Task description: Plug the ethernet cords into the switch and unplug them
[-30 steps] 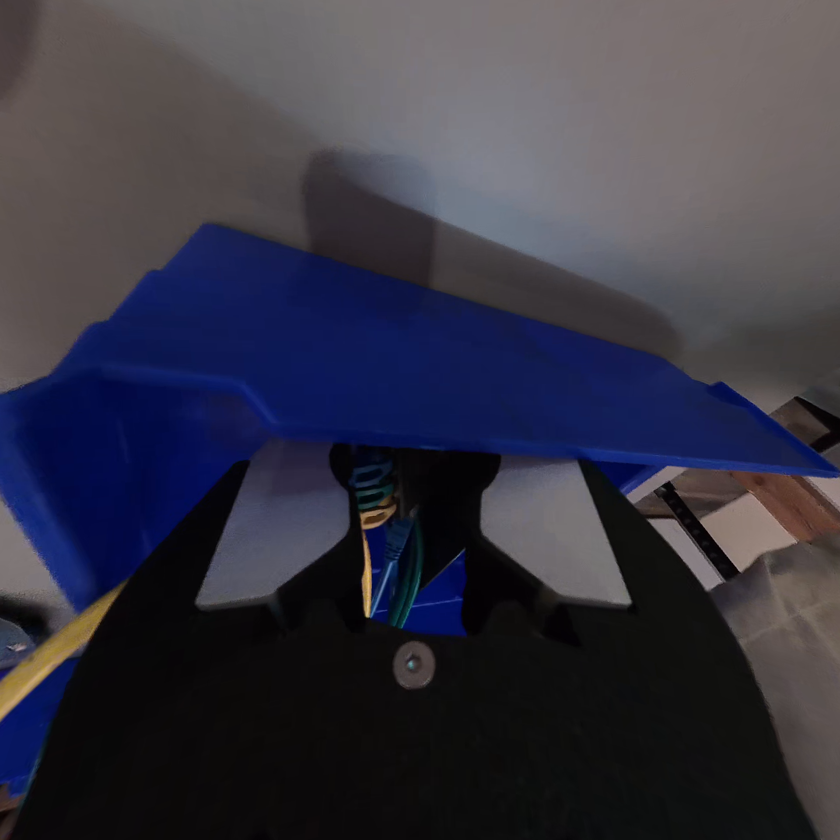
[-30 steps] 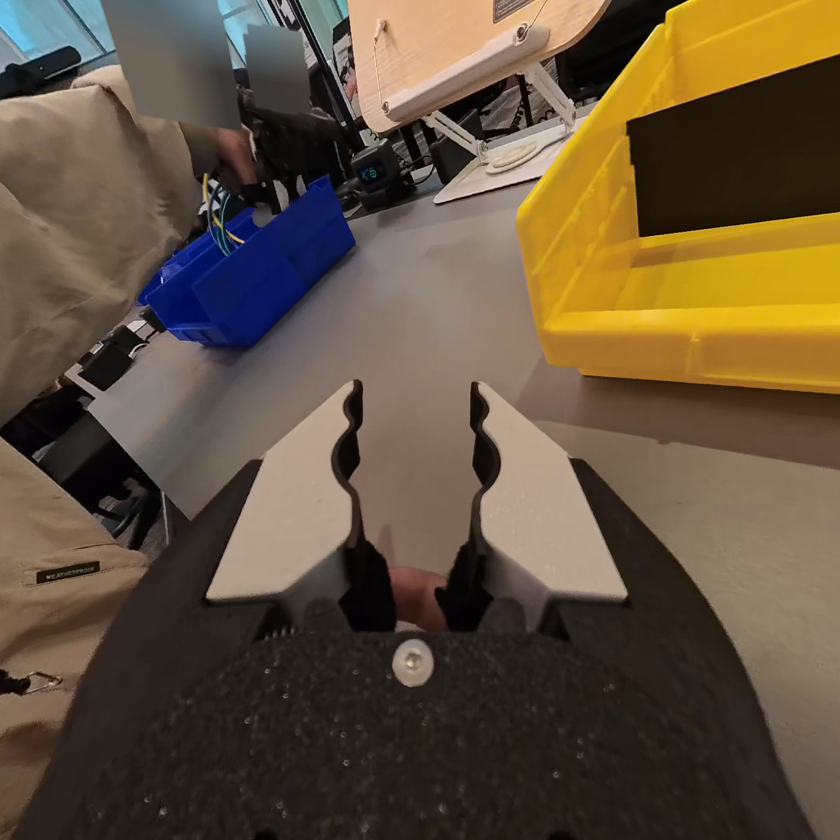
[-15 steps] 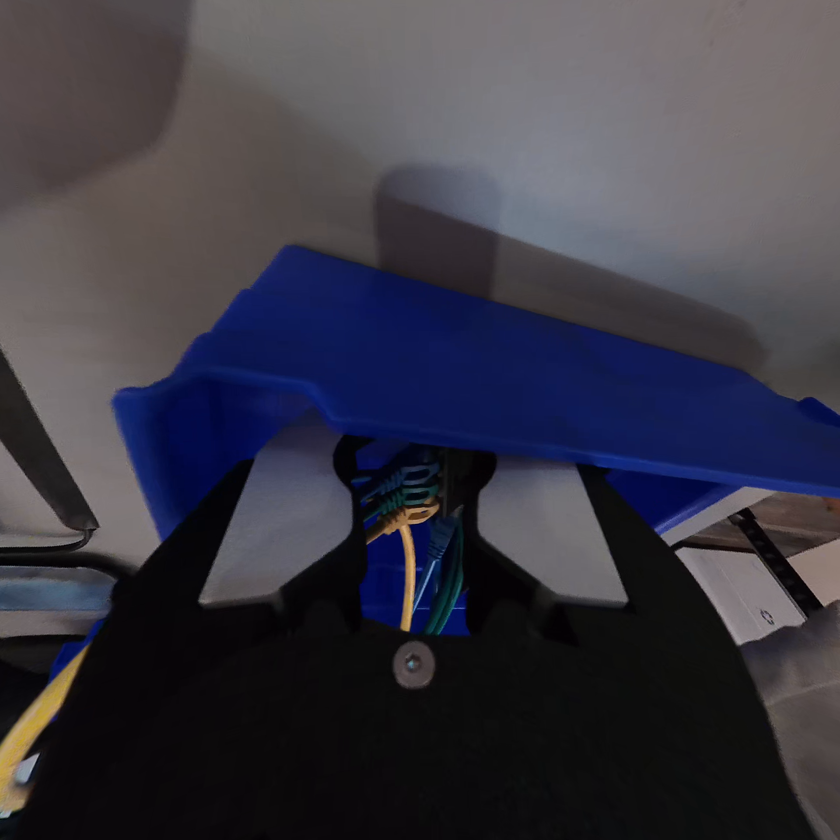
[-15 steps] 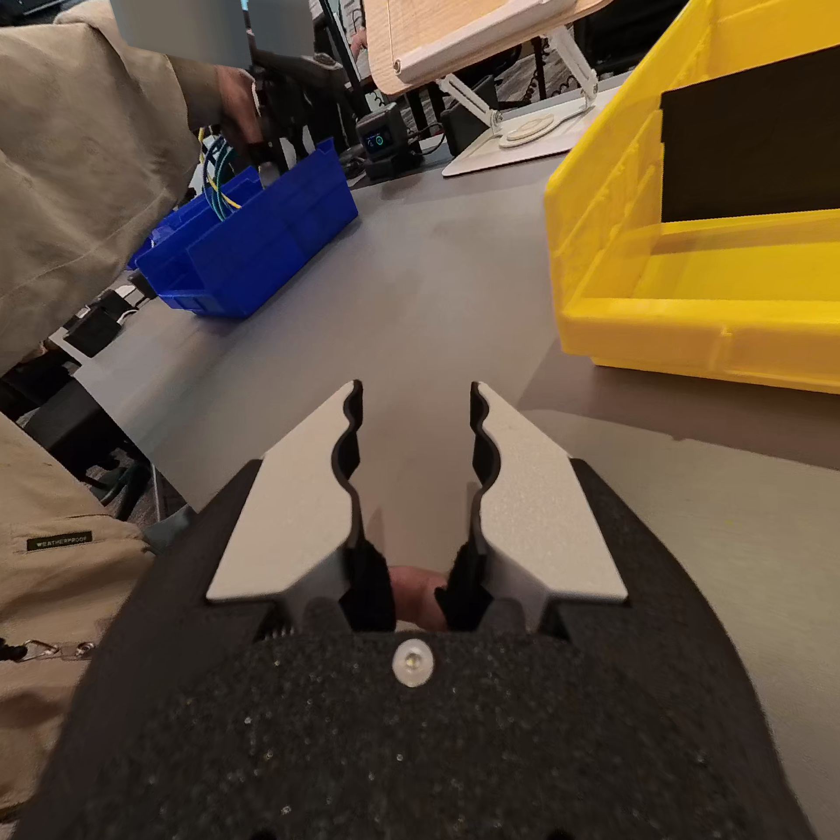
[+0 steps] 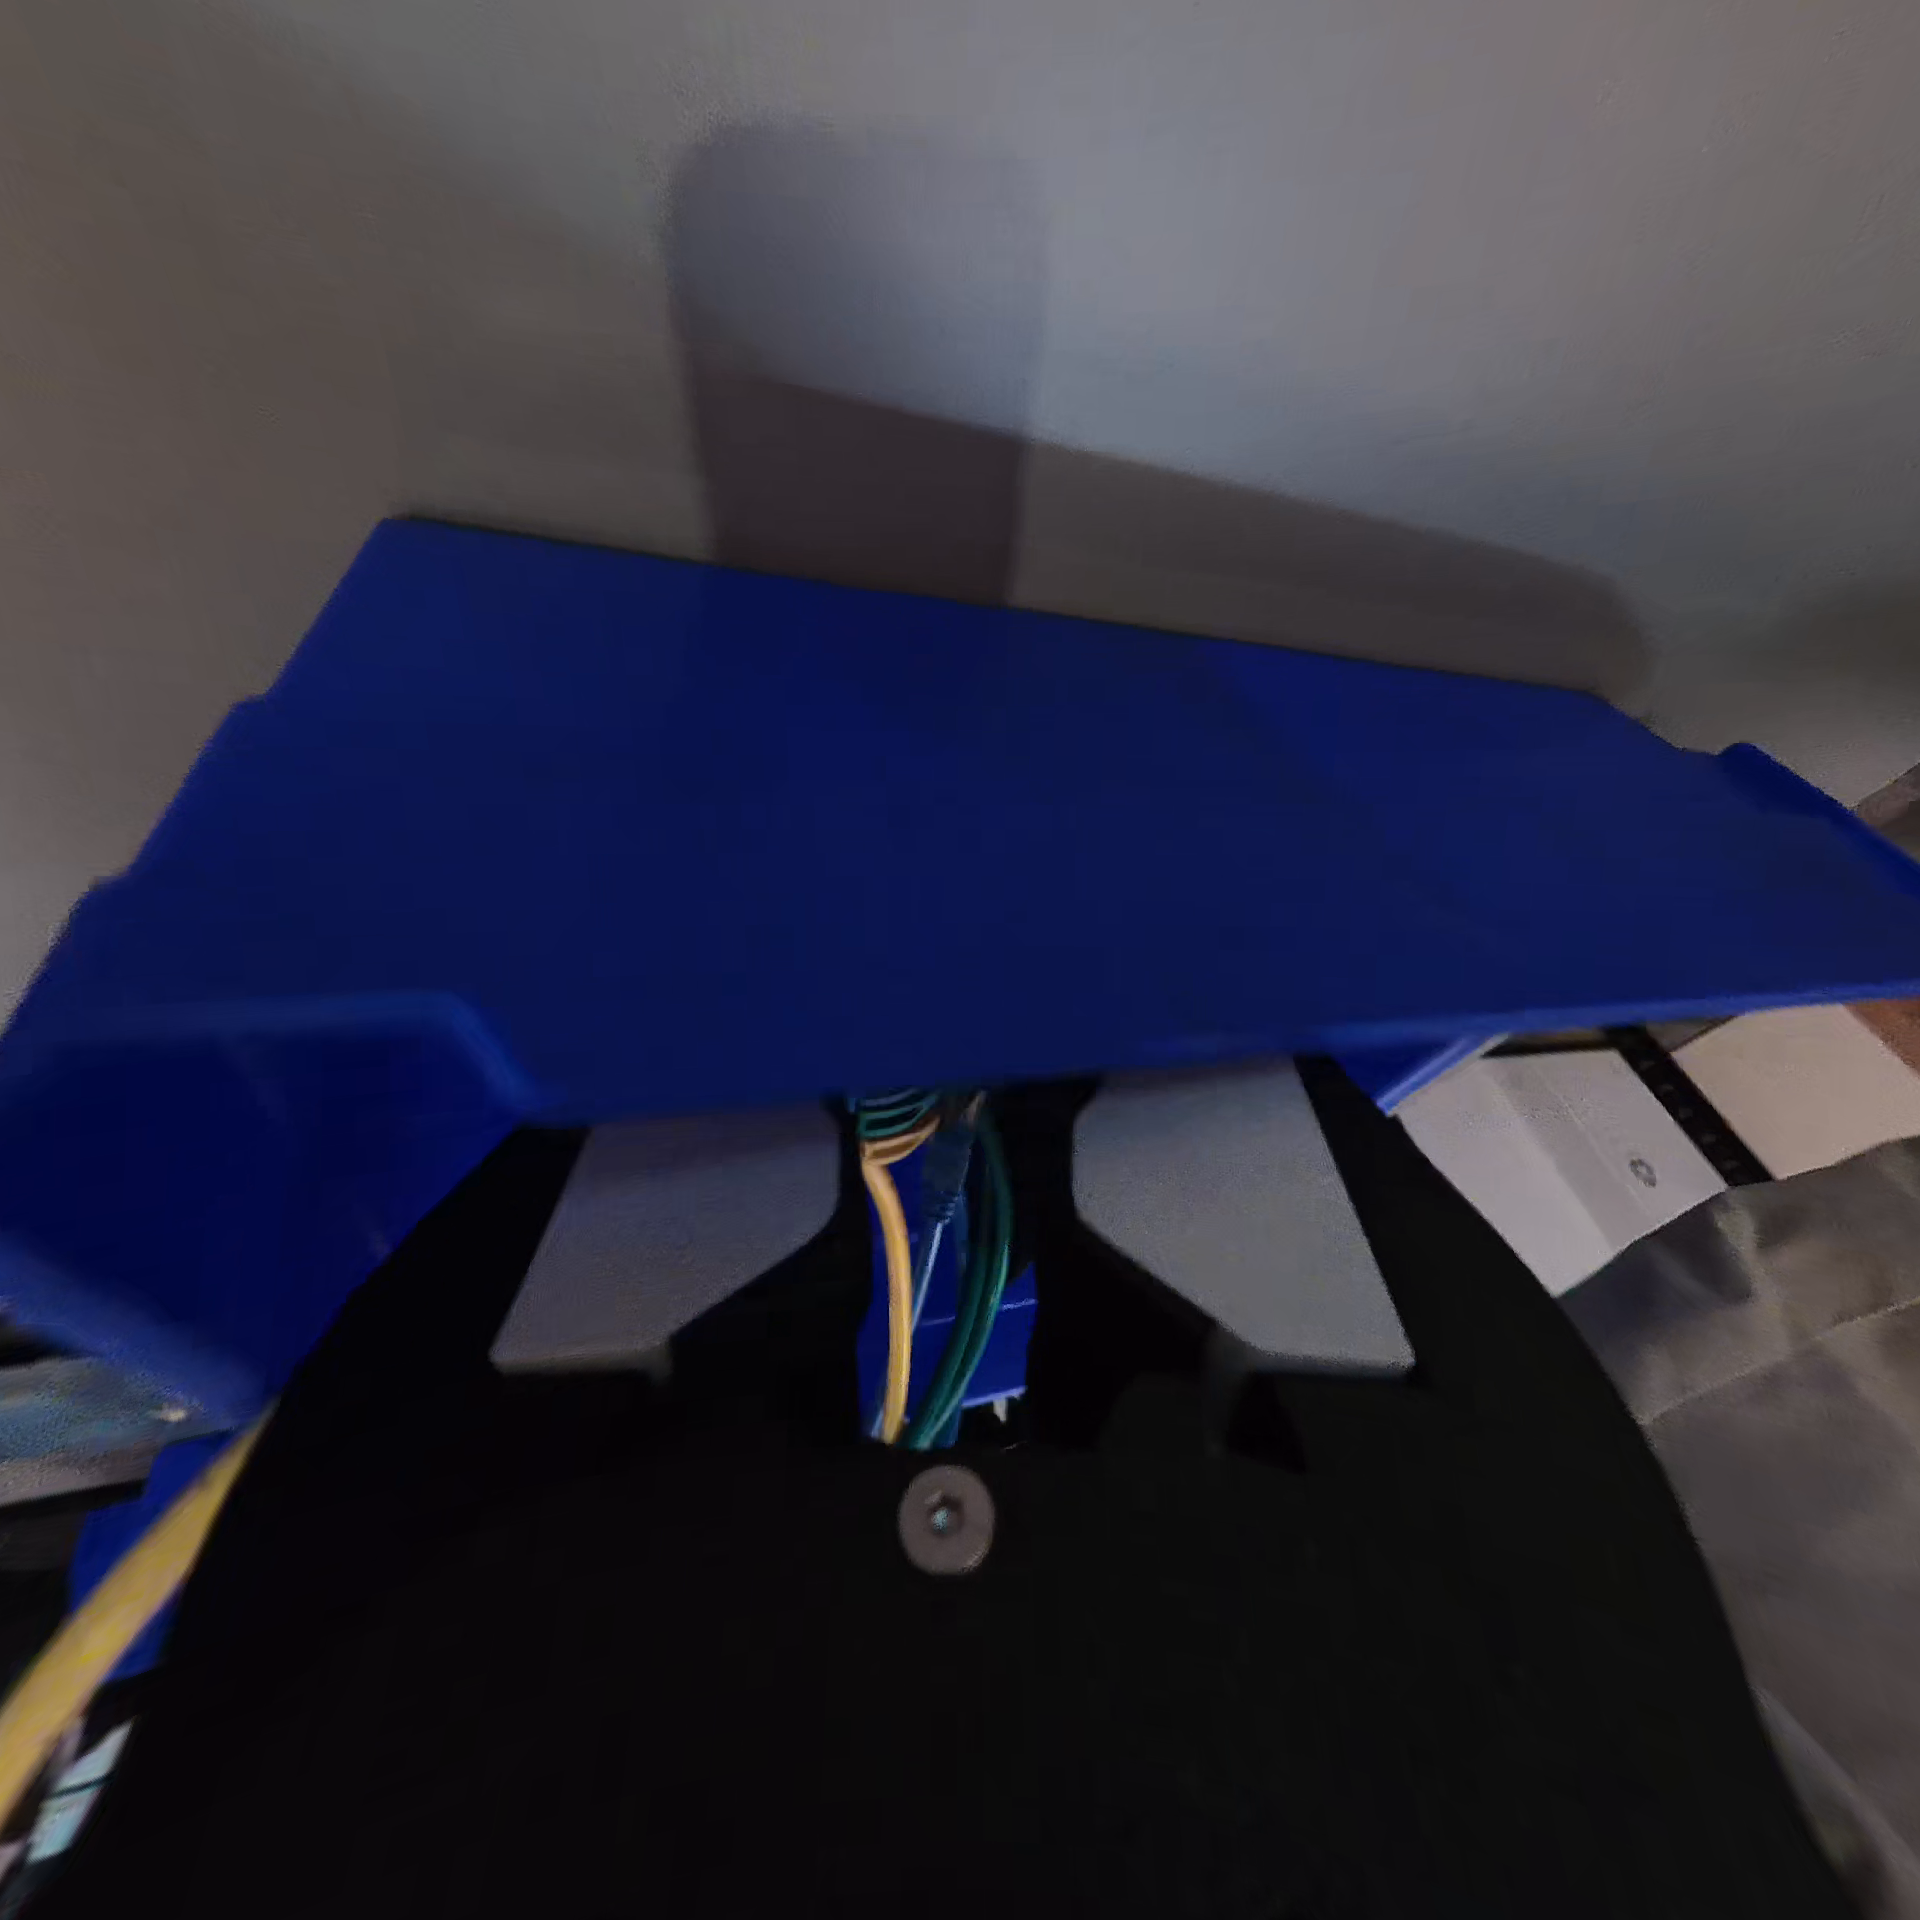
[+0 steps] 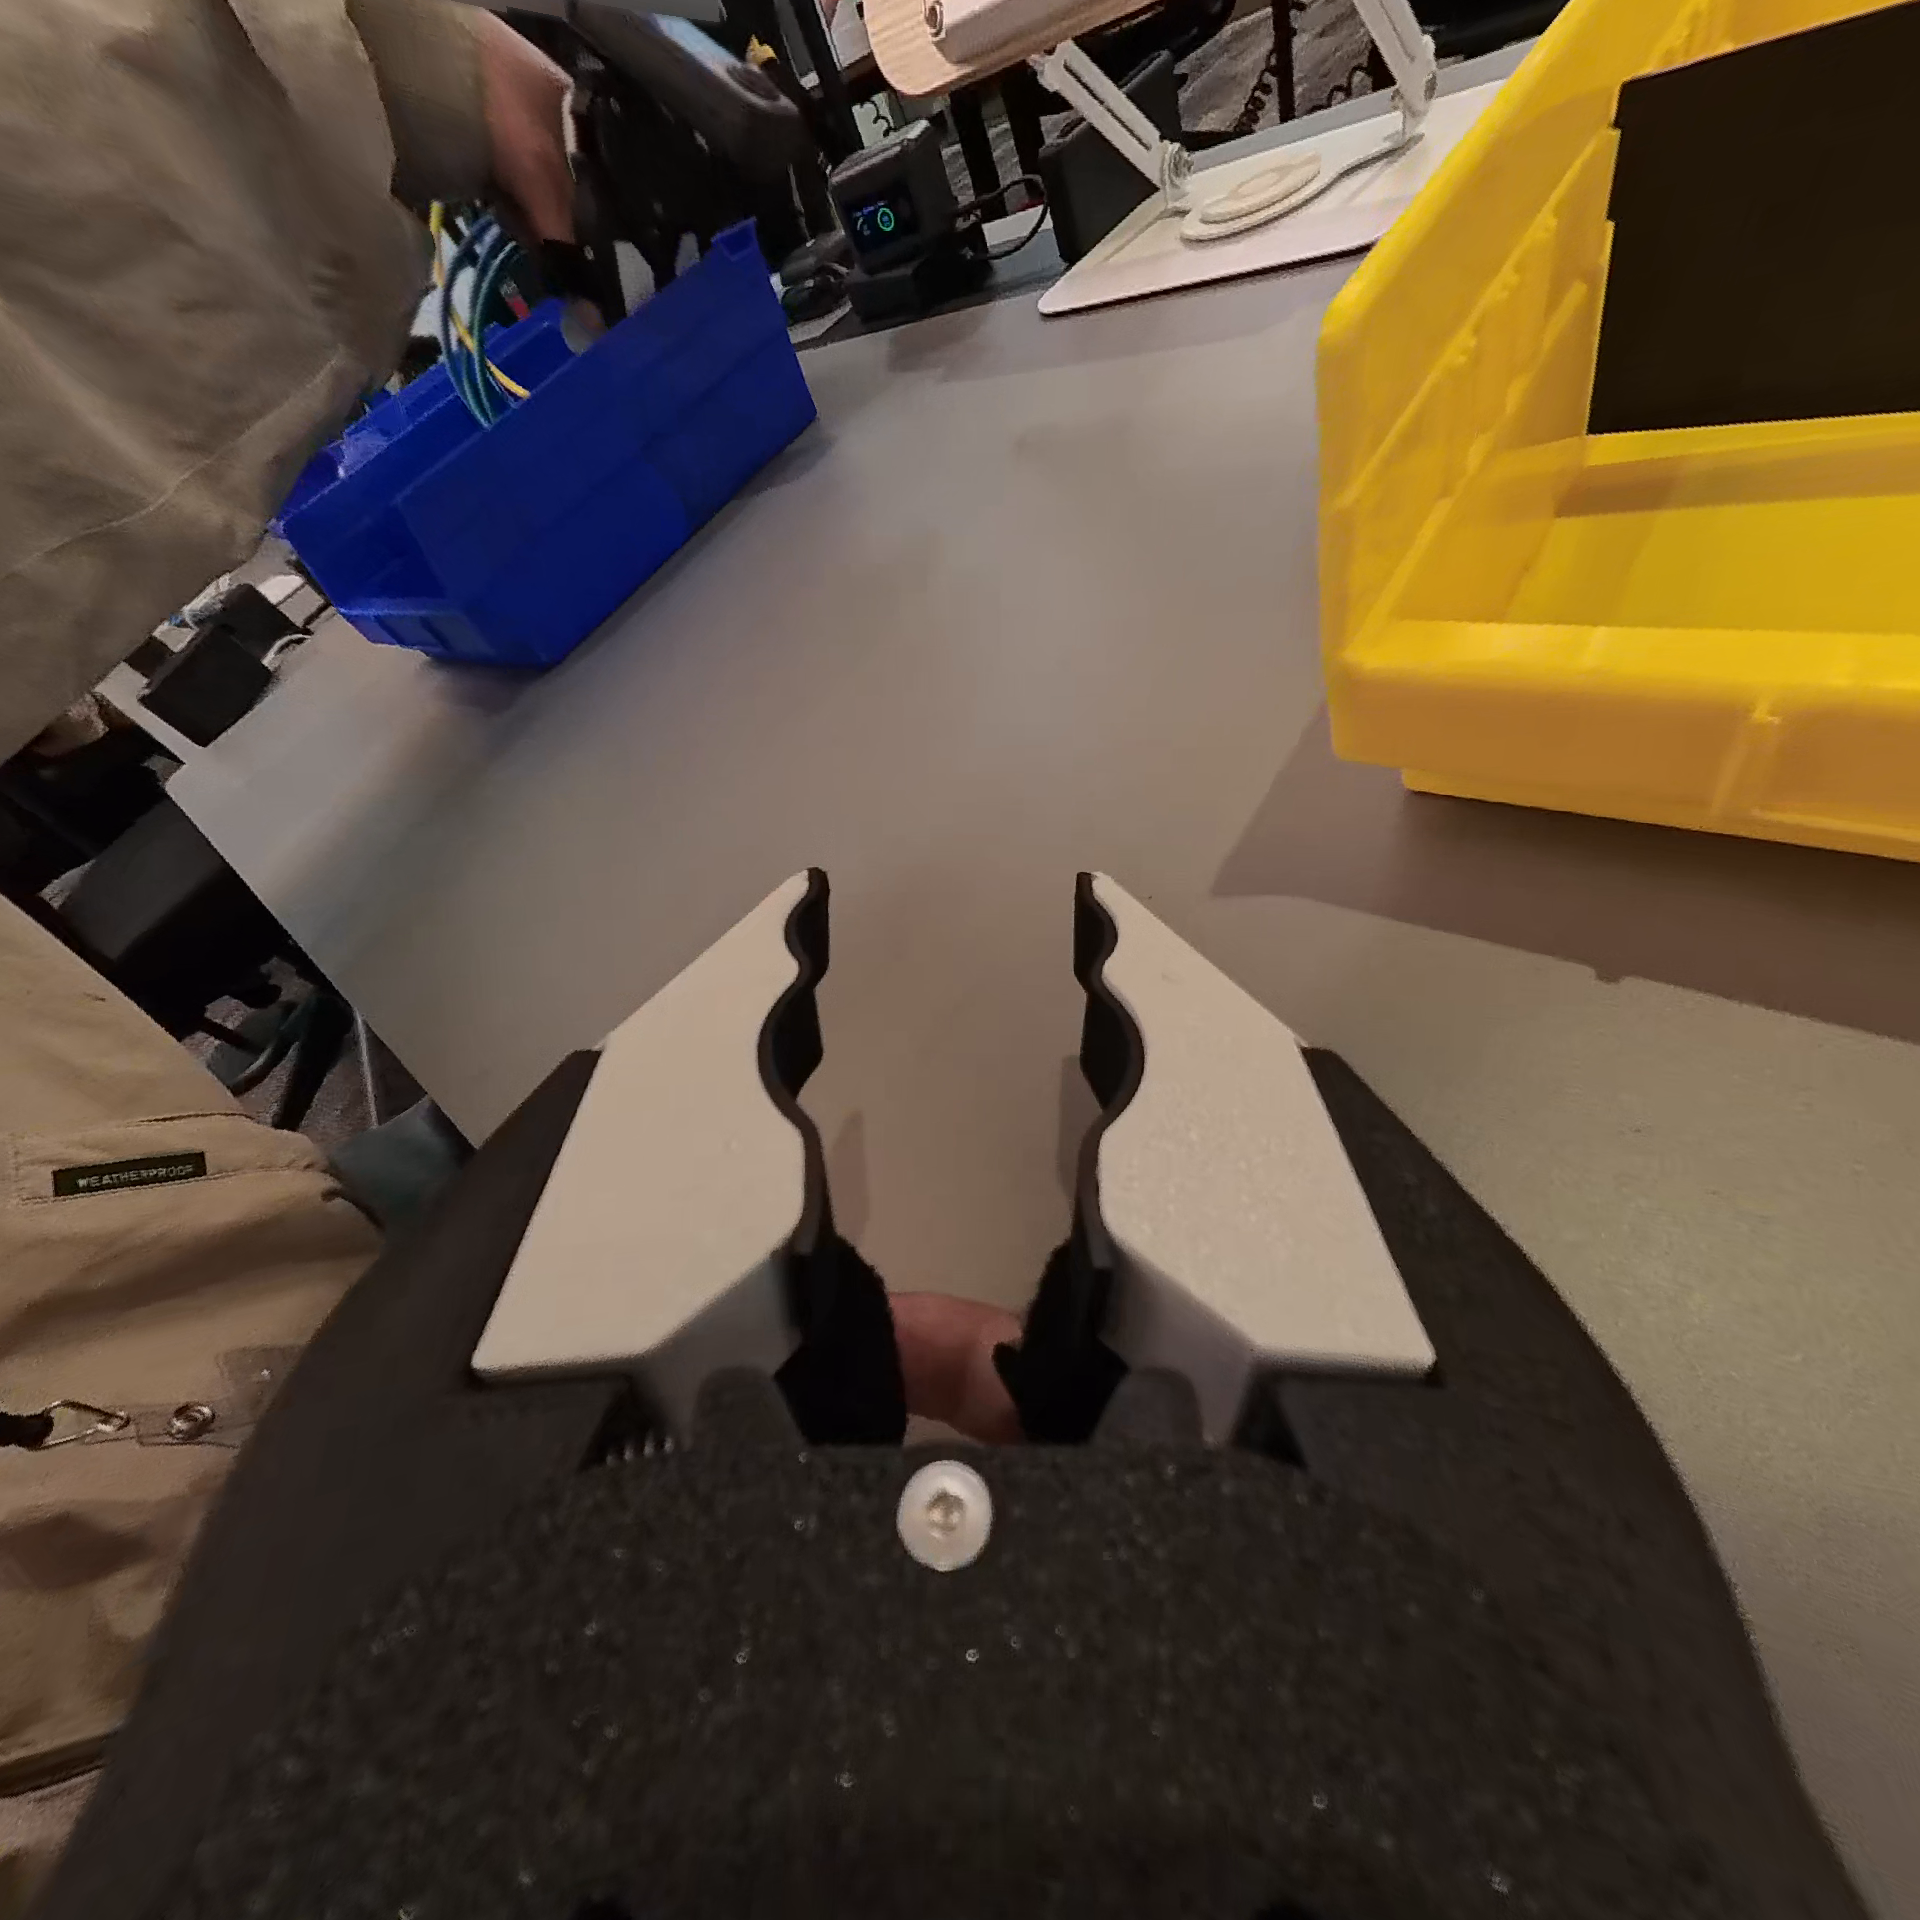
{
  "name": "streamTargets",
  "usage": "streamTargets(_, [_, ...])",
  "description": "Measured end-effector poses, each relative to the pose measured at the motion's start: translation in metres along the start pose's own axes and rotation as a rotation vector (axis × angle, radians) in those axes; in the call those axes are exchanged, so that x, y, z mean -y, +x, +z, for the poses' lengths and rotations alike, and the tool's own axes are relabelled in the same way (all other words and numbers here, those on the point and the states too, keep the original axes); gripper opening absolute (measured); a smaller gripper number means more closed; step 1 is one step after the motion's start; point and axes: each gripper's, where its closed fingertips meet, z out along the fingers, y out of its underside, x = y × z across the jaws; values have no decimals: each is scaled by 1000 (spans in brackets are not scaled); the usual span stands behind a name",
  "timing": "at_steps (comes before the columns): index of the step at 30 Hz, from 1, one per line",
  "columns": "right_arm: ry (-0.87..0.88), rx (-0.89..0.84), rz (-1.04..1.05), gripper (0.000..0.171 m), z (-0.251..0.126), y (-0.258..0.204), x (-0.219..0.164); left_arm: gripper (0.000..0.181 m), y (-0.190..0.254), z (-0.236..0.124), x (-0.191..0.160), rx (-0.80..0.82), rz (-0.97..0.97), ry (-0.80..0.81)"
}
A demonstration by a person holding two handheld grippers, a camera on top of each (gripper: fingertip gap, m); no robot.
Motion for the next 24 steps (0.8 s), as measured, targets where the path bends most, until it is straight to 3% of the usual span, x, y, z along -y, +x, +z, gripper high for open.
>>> streamTargets(1, [1, 1, 3, 47, 0, 0, 0, 35, 0, -5, -2, 7, -19, 11])
streamTargets(7, [6, 1, 0, 47, -1, -2, 1, 34, 2, -51, -16, 132, -29, 187])
streamTargets(10, [8, 0, -5, 47, -1, -3, 1, 33, 6, -92, -26, 218, -43, 359])
streamTargets(17, [22, 1, -20, 47, -2, -8, 5, 31, 55, -237, -63, 391, -54, 937])
streamTargets(24, [36, 11, -23, 47, 0, -14, 9, 30, 160, -402, -118, 561, 19, 1545])
